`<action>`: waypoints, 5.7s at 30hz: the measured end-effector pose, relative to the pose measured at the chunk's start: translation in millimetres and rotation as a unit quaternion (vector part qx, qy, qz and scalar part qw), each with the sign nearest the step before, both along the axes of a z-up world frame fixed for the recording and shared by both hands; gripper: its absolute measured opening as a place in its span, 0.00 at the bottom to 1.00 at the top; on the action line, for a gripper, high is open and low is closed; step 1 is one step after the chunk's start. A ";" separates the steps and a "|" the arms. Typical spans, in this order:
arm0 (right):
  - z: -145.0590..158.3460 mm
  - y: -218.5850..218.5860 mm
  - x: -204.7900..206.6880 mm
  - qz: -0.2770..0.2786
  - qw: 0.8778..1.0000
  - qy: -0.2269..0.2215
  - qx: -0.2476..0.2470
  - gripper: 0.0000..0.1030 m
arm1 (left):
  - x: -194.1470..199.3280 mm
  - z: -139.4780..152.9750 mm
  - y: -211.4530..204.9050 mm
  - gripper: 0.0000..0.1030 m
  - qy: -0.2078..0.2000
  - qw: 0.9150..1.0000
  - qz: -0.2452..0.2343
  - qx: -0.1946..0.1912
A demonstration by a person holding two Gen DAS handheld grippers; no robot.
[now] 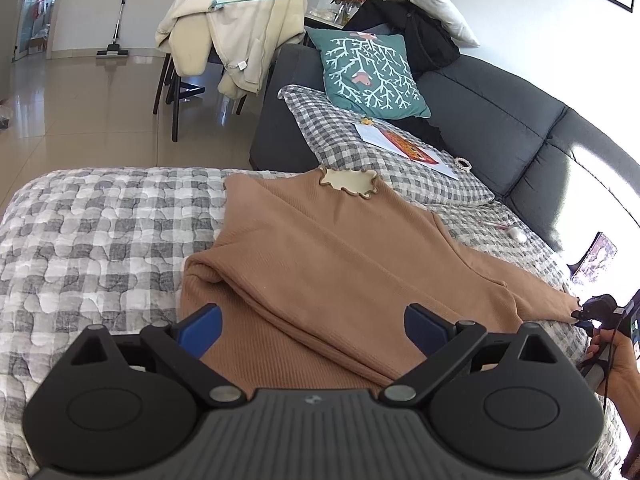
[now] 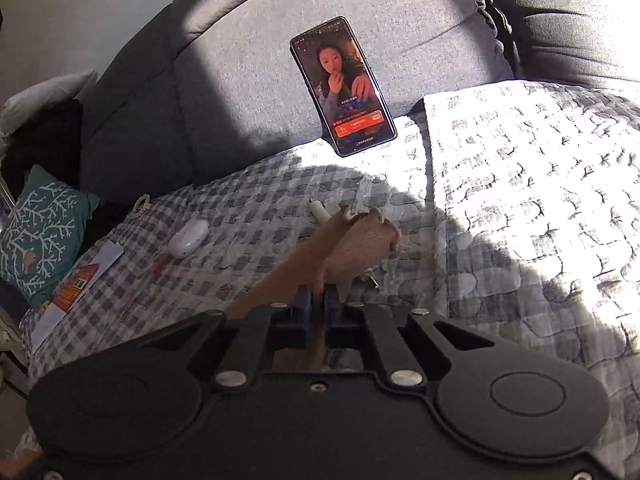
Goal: Fold clothes
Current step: 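Lift the cuff with the right gripper while the left gripper grasps it, then carry the sleeve across the sweater body with the left gripper and release, then move both grippers back above the crossed sleeves, then grasp the sweater hem with the right gripper while the left gripper grasps the hem too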
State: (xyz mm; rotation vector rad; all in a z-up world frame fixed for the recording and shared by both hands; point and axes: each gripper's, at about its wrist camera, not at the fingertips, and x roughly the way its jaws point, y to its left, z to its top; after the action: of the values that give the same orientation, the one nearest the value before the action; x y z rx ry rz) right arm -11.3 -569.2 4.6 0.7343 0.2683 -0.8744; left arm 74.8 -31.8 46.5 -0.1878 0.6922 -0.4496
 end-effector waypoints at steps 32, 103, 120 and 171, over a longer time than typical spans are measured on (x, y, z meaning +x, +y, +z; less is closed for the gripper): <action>69.6 337.7 44.2 0.596 0.763 0.008 -0.249 0.06 | 30.6 3.4 44.2 0.94 0.091 0.963 -0.059 -0.245; 22.0 200.7 31.0 0.485 0.787 0.208 -0.321 0.37 | -42.4 -4.0 104.4 0.46 0.101 0.989 0.028 -0.101; 25.0 277.8 22.0 0.582 0.749 0.168 -0.267 0.41 | -66.9 -25.3 17.7 0.45 -0.007 0.992 -0.126 0.004; 22.8 187.5 -143.3 0.562 0.788 0.251 0.017 0.10 | -142.0 -40.2 99.2 0.11 0.289 0.944 -0.121 -0.102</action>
State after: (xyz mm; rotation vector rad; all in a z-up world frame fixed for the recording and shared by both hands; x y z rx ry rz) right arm -154.6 -381.7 27.4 0.2375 1.0747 0.1234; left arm -67.2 67.4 6.3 -0.4437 1.2537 -0.7139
